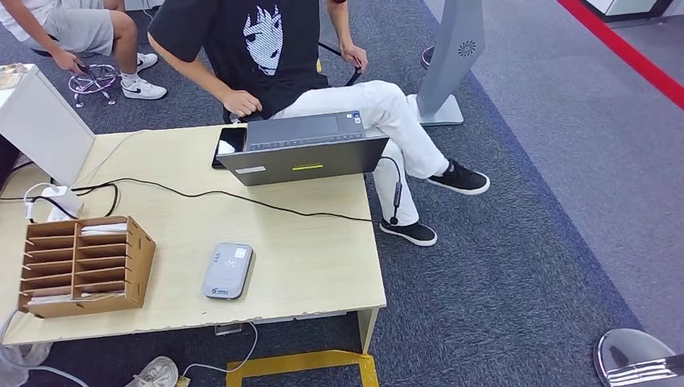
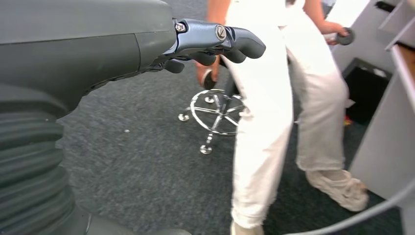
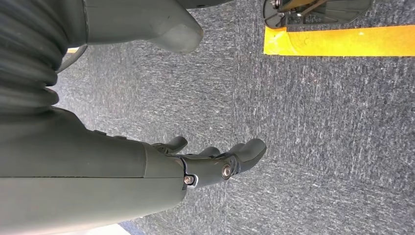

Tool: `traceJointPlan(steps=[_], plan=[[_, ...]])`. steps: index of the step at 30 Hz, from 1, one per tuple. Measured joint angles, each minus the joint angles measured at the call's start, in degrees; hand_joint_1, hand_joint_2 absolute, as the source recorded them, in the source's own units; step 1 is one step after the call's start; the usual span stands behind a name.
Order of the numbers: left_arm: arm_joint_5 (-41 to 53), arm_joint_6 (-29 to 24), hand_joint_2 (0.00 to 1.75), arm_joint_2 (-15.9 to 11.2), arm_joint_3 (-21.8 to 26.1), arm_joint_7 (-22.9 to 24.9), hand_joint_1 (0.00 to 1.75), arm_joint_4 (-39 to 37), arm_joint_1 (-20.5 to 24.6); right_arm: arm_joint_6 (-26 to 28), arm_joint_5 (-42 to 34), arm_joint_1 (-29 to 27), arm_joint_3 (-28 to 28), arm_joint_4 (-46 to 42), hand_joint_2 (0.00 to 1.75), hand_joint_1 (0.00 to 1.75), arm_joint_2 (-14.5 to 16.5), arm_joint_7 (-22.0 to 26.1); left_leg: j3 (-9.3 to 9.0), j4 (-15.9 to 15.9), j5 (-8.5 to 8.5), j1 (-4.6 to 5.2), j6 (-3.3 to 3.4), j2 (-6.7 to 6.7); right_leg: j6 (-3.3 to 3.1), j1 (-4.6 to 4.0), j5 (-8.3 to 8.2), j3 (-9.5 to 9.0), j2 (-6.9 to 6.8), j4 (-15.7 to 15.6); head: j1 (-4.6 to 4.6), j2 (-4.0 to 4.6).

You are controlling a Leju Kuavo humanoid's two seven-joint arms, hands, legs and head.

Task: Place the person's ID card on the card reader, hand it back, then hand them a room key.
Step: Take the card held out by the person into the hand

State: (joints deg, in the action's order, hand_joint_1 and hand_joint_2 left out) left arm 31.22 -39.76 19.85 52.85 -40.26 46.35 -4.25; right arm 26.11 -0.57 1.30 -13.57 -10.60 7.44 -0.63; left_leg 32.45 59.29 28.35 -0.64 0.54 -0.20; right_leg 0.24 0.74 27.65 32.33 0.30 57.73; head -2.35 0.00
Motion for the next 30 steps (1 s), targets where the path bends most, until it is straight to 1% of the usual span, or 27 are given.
traceJointPlan(steps=[4, 18, 30], plan=[[-0.7, 0.0, 1.75, -0.1, -2.7, 0.0, 0.0, 1.4, -1.0, 0.1, 0.0, 0.0, 0.0, 0.0, 1.75, 0.0, 0.1, 0.1, 0.0, 0.0, 0.0, 0.0, 0.0, 0.0, 0.0, 0.0, 0.0, 0.0, 0.0, 0.0, 0.01, 0.0], [-2.9, 0.0, 1.75, -0.1, -7.6, 0.0, 0.0, 4.8, -3.0, -0.2, 0.0, 0.0, 0.1, 0.1, 1.75, 0.0, 0.1, 0.6, 0.0, 0.0, 0.0, 0.0, 0.0, 0.0, 0.0, 0.0, 0.0, 0.0, 0.0, 0.0, 0.01, 0.0], [-3.7, 0.0, 1.75, -0.1, -9.6, 0.0, 0.0, 6.7, -4.3, -0.5, 0.0, 0.0, 0.7, 0.1, 1.75, 0.0, 0.4, 0.9, 0.0, 0.0, 0.0, 0.0, 0.0, 0.0, 0.0, 0.0, 0.0, 0.0, 0.0, 0.0, 0.01, 0.0]])
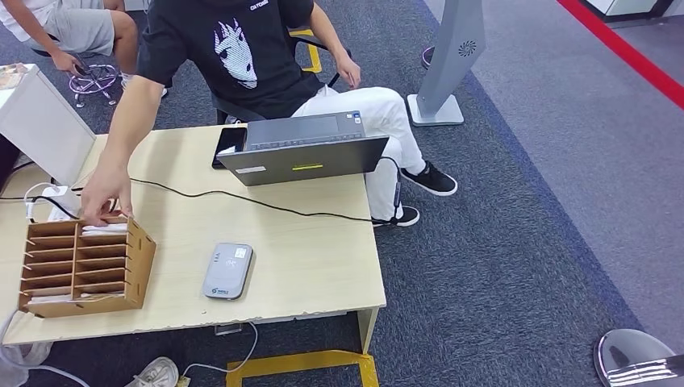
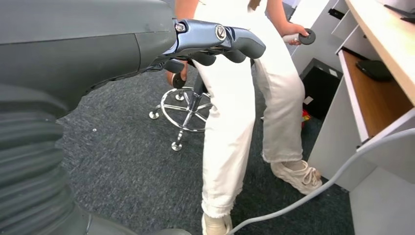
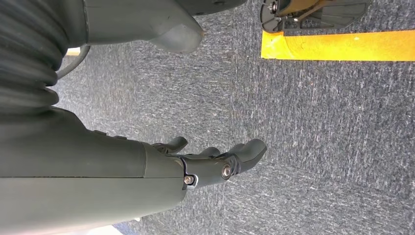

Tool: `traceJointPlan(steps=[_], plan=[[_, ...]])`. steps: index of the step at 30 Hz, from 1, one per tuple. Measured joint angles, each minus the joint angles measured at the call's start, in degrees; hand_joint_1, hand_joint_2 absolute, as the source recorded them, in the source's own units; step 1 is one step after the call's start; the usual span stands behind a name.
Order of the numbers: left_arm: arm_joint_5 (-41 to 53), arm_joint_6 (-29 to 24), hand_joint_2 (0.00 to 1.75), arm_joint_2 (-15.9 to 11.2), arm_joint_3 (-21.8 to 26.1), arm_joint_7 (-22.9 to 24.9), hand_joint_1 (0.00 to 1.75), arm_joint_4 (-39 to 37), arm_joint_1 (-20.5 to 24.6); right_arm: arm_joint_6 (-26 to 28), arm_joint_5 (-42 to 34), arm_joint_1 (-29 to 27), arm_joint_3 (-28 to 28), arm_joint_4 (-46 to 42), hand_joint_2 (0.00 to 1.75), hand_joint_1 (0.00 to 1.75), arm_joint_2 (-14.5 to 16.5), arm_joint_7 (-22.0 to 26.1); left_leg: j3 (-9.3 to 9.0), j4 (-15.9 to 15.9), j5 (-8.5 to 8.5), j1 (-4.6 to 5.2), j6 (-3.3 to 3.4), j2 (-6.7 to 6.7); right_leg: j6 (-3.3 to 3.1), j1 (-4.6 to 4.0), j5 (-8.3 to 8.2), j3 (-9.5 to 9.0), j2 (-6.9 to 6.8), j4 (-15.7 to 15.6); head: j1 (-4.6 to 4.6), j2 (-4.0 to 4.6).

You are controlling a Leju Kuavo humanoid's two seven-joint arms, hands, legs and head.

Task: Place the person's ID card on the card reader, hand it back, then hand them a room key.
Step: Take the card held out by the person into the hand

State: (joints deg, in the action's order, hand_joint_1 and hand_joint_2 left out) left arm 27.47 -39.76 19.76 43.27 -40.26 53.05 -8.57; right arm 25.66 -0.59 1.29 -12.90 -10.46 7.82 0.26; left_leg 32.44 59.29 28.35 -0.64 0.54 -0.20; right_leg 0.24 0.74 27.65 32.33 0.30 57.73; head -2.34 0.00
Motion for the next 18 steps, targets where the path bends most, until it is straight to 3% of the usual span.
traceJointPlan(steps=[18], plan=[[-2.6, 0.0, 1.75, 0.1, -5.6, 0.0, 0.0, 5.3, -2.7, -0.1, 0.0, 0.0, 0.4, 0.0, 1.75, 0.0, 0.1, 0.5, -0.01, 0.0, 0.0, 0.0, 0.0, 0.0, 0.0, 0.0, 0.0, 0.0, 0.0, 0.0, 0.0, 0.0]])
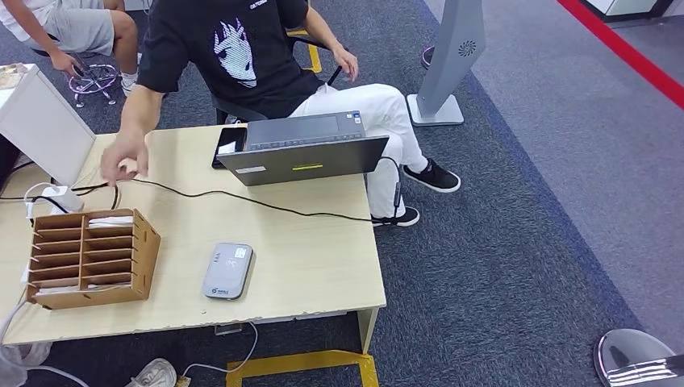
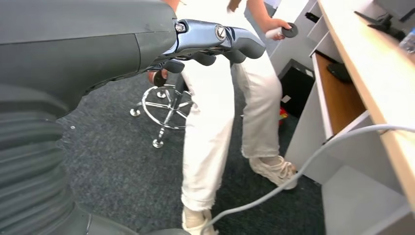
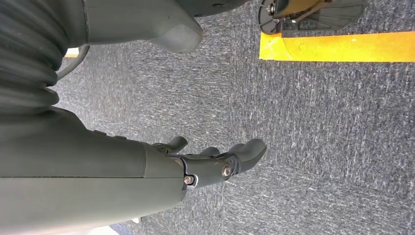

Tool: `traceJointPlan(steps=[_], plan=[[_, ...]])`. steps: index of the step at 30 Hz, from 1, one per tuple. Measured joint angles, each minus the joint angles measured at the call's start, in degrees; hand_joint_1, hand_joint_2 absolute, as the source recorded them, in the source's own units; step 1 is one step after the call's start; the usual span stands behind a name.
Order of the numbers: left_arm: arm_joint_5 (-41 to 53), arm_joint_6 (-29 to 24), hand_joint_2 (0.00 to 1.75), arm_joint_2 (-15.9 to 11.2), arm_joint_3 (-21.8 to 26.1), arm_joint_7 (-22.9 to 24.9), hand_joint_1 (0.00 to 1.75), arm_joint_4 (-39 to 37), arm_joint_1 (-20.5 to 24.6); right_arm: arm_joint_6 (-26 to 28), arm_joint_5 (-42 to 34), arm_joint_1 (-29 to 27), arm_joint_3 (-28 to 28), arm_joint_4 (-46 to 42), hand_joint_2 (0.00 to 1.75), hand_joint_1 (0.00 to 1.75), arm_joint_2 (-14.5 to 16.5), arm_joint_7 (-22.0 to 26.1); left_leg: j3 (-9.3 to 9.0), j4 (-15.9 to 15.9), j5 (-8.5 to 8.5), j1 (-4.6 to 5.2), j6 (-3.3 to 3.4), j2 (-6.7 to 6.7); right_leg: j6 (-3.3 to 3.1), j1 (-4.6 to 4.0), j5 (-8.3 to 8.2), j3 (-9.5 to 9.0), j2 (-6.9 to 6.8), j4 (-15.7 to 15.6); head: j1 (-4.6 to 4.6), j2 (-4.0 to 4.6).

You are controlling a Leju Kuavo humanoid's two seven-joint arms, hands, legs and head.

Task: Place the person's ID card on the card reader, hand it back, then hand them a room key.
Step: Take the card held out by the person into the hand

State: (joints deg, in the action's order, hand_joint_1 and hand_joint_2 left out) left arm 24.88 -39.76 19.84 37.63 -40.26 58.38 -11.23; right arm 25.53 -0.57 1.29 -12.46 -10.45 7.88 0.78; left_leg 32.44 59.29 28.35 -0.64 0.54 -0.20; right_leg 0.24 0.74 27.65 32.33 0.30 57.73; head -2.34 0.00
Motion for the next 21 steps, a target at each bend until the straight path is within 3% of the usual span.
traceJointPlan(steps=[8, 15, 21], plan=[[-4.7, 0.0, 1.75, 0.4, -5.1, 0.0, 0.0, 4.7, -2.3, 0.0, 0.0, 0.0, 0.2, 0.0, 1.75, 0.0, 0.0, 0.2, -0.01, 0.0, 0.0, 0.0, 0.0, 0.0, 0.0, 0.0, 0.0, 0.0, 0.0, 0.0, -0.01, 0.0], [-8.3, 0.0, 1.75, 1.1, -18.4, 0.0, 0.0, 15.2, -7.7, 0.0, -0.1, 0.0, 0.8, 0.0, 1.75, 0.0, 0.2, 0.5, 0.01, 0.0, 0.0, 0.01, 0.01, -0.01, 0.01, 0.01, 0.0, -0.01, -0.01, 0.0, -0.02, 0.0], [-8.8, -0.1, 1.75, 1.3, -26.0, -0.1, 0.0, 28.4, -11.1, 0.0, 1.0, 0.1, 0.9, 0.0, 1.75, 0.0, 0.4, 0.3, -0.01, 0.0, 0.0, 0.0, 0.0, -0.01, 0.0, 0.0, -0.01, -0.01, -0.01, 0.0, 0.0, 0.0]])
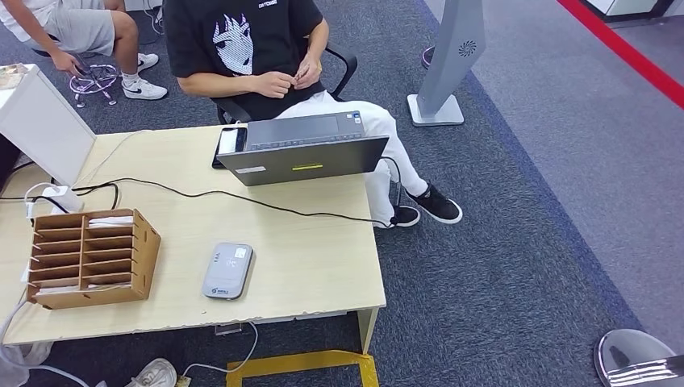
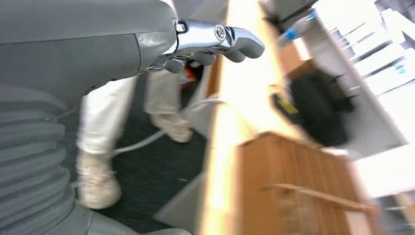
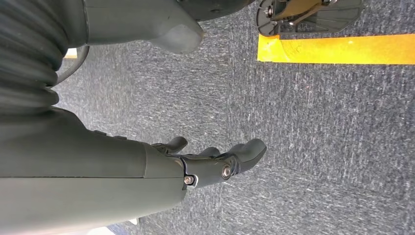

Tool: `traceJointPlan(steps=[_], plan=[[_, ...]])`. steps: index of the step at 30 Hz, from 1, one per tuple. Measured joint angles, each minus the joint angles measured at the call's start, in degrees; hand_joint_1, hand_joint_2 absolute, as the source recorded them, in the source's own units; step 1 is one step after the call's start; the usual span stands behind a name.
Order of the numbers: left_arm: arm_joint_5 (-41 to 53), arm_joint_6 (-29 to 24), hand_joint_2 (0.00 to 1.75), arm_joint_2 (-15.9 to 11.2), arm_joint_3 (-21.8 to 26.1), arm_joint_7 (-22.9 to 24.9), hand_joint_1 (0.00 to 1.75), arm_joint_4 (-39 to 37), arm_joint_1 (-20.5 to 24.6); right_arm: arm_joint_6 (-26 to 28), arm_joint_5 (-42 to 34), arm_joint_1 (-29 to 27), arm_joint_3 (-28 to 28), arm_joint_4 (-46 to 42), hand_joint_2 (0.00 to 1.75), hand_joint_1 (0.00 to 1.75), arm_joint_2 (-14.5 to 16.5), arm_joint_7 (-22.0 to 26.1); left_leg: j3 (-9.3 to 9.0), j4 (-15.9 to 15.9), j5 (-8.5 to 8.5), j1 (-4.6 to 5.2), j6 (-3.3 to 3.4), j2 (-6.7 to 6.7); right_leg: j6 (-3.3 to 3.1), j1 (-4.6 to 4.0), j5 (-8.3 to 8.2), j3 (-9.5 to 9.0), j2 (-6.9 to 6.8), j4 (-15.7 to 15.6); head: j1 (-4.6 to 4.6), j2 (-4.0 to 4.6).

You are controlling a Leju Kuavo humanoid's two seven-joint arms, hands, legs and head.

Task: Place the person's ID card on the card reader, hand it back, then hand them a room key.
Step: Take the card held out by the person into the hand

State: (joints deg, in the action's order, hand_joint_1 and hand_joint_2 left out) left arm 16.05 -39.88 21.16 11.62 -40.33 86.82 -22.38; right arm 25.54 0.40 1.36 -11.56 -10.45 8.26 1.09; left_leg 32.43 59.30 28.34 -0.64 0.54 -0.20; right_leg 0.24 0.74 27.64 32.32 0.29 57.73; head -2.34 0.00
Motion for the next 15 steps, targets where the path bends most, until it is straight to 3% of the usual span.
traceJointPlan(steps=[4, 15], plan=[[-0.7, 0.0, 1.75, 0.0, -2.8, 0.0, 0.0, 7.8, -1.2, 0.0, 0.4, 0.1, 0.0, 0.0, 1.75, 0.0, 0.0, -0.2, -0.01, 0.0, 0.0, 0.0, 0.0, 0.0, 0.0, 0.0, 0.0, -0.01, 0.0, 0.0, 0.01, 0.0], [-0.7, -0.1, 1.75, 0.0, -5.2, 0.0, 0.0, 20.0, -2.0, -0.8, 2.4, 0.4, 0.1, 0.0, 1.75, 0.0, 0.1, -1.5, -0.03, 0.0, -0.01, 0.0, 0.0, 0.0, 0.0, 0.0, -0.01, -0.02, 0.0, 0.0, 0.01, 0.0]])
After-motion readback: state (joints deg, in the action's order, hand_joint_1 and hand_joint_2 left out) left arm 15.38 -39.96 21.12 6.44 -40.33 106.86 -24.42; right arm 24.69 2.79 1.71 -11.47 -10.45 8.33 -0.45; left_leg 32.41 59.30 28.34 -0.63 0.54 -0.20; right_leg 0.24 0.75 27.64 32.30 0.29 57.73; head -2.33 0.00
